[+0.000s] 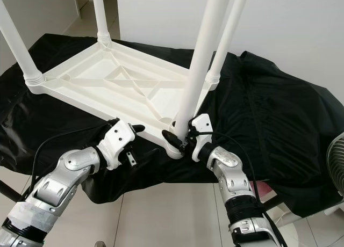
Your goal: Building children table
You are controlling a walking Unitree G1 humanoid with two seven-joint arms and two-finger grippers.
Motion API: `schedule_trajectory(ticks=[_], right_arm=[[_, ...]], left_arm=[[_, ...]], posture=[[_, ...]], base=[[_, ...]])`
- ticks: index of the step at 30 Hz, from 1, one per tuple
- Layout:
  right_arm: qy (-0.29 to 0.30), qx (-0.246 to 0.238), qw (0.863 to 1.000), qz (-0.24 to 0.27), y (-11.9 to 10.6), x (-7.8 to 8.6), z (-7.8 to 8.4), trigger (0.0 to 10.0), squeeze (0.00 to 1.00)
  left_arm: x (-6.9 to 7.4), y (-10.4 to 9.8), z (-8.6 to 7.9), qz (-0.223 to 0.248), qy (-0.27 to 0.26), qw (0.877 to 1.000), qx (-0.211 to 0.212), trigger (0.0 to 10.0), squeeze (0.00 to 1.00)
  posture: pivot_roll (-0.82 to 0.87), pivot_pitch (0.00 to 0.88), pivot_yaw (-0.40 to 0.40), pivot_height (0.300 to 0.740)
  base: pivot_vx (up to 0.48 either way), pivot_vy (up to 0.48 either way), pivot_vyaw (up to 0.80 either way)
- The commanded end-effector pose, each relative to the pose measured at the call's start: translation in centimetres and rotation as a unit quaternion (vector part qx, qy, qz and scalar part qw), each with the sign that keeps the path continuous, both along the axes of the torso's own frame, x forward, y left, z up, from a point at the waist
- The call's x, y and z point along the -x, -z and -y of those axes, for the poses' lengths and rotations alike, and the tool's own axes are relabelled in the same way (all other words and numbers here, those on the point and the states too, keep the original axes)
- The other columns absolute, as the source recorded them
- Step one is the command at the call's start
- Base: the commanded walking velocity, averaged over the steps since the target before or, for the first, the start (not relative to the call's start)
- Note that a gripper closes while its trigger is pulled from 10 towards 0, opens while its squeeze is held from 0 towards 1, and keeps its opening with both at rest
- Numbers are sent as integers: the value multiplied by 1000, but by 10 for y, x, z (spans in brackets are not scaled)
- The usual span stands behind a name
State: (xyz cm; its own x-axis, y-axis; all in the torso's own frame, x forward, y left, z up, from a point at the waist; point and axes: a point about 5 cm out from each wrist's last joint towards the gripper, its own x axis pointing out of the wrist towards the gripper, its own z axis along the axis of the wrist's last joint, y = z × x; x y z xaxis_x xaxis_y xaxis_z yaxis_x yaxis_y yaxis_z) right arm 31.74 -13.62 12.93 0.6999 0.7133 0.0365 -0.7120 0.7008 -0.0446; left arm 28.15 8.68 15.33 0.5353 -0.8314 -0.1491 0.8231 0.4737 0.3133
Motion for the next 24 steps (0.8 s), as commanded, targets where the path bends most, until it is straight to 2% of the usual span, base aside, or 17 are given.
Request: schedule_trajectory(ticks=[1, 4, 5, 11, 16, 17, 24], right_arm=[[-11, -1, 1000, -10, 4, 0, 2, 0, 0], [-8, 1, 1000, -12, 6, 0, 5, 196, 0], [-6, 0, 1000, -12, 6, -1, 6, 10000, 0], [14, -8, 1000, -4, 3, -2, 11, 10000, 0], [61, -9, 998, 9, 0, -2, 15, 10000, 0], [93, -32, 995, 17, -5, -1, 16, 10000, 0], [165, -57, 984, 28, -8, 6, 14, 10000, 0]], left_arm=[[3, 0, 2, -2, 8, 1000, 1, 10000, 0], [4, 0, 3, -5, 10, 1000, 3, 10000, 0], [4, 1, 4, -5, 11, 1000, 2, 10000, 0], [4, 1, 5, -5, 14, 1000, 1, 10000, 0], [4, 2, 5, -7, 15, 1000, 0, 10000, 0], [5, 2, 5, -7, 15, 1000, 1, 10000, 0], [6, 3, 6, -7, 16, 1000, 1, 10000, 0]], posture=[[44, 48, -90, 740], [41, 46, -89, 740], [39, 45, -88, 740], [35, 44, -90, 740], [33, 44, -92, 740], [35, 43, -98, 740], [32, 37, -103, 740]], base=[[0, 0, 0], [0, 0, 0], [0, 0, 0], [0, 0, 0], [0, 0, 0], [0, 0, 0], [0, 0, 0]])
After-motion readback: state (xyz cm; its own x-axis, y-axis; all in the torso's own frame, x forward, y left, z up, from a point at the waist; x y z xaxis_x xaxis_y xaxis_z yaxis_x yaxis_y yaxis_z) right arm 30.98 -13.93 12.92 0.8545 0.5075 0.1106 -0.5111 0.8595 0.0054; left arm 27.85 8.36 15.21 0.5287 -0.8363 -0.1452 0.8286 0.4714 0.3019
